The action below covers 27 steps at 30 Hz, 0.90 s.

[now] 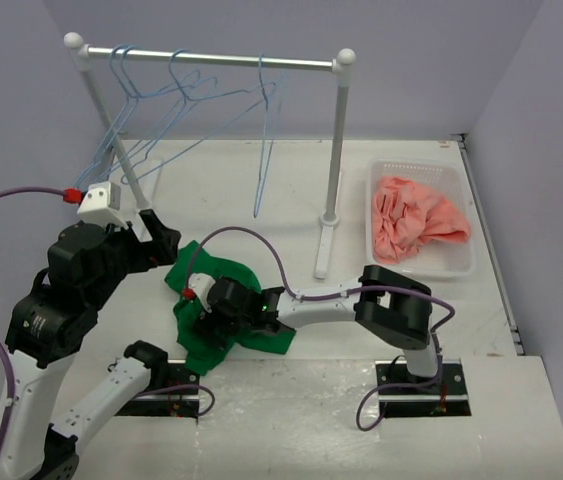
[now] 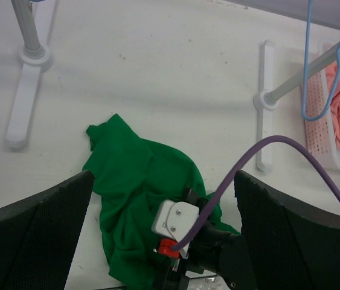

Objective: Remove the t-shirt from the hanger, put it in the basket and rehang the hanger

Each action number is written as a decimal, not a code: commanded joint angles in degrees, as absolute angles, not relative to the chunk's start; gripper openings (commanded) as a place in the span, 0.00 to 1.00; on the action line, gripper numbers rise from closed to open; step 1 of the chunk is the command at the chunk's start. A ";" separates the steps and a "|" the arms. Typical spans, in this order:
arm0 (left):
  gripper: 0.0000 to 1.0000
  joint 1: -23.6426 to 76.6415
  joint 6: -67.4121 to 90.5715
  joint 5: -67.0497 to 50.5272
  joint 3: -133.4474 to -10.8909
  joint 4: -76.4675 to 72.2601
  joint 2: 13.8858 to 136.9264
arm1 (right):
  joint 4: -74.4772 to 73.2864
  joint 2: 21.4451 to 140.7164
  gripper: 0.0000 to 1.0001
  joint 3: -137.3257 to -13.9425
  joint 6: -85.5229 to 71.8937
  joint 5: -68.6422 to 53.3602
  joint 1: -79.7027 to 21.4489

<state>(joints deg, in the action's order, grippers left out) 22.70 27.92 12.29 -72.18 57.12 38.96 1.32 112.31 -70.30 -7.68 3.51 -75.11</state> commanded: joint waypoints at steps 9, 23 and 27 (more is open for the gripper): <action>1.00 22.94 27.42 12.05 -72.95 55.20 35.95 | -2.64 111.90 0.00 -65.50 -14.14 23.97 -75.85; 1.00 22.94 25.84 9.93 -66.89 47.82 36.47 | -6.95 57.67 0.00 -55.72 -11.02 43.24 -61.46; 1.00 22.94 25.31 8.88 -65.65 46.58 37.44 | -5.37 52.30 0.00 -62.39 -4.49 40.87 -47.57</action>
